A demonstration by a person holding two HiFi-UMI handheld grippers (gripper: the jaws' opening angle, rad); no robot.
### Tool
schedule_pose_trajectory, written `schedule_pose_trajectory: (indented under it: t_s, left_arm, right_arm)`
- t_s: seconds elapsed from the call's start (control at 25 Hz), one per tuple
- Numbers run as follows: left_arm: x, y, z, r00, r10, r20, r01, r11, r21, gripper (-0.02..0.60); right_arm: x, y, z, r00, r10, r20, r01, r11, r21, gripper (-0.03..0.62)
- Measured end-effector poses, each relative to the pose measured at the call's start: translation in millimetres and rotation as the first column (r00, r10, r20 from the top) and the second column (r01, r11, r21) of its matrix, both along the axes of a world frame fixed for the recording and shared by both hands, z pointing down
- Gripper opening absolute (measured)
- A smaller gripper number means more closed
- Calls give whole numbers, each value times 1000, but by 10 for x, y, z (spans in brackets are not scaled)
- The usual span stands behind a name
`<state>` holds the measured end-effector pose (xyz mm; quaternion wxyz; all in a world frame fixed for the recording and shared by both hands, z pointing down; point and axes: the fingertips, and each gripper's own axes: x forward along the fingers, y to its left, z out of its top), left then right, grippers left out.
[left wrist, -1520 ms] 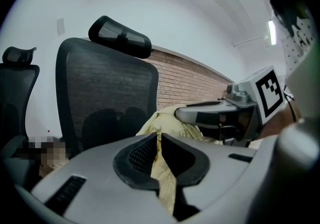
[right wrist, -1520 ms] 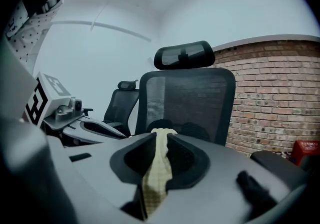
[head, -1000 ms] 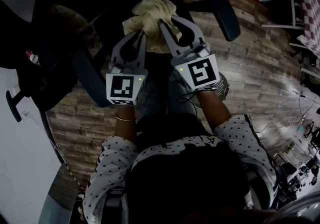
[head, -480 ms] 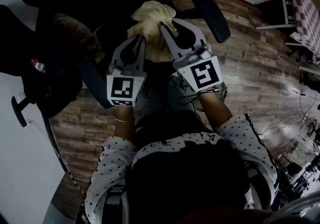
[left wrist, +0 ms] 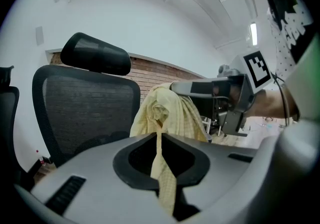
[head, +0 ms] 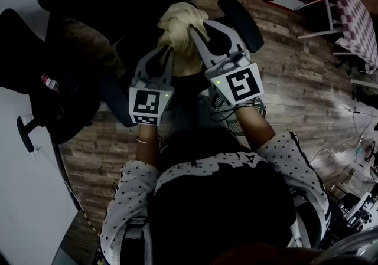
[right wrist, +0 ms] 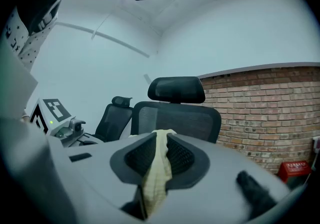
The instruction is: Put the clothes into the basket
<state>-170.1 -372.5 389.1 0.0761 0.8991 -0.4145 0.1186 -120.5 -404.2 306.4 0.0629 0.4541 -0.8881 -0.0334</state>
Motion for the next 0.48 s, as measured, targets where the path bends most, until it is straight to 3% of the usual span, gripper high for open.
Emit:
schedule_pose_trajectory:
  t_s: [0.08, 0.2, 0.36, 0.48]
  left_arm:
    - [28, 33, -45, 1000, 10, -6, -10, 1000, 1, 19]
    - [78, 90, -71, 999, 36, -23, -36, 999, -20, 117]
    - [174, 164, -142, 996, 78, -35, -78, 997, -18, 119]
    - [302, 200, -164, 992, 121, -33, -121, 993, -16, 157]
  right_arm:
    - [23, 12, -61, 1000, 5, -2, -5, 1000, 3, 69]
    - [50, 42, -153, 1000, 14, -6, -14, 1000, 12, 69]
    - [89, 85, -264, 999, 29, -17, -28, 999, 21, 69]
    - [157, 103, -357, 999, 47, -25, -47, 999, 28, 69]
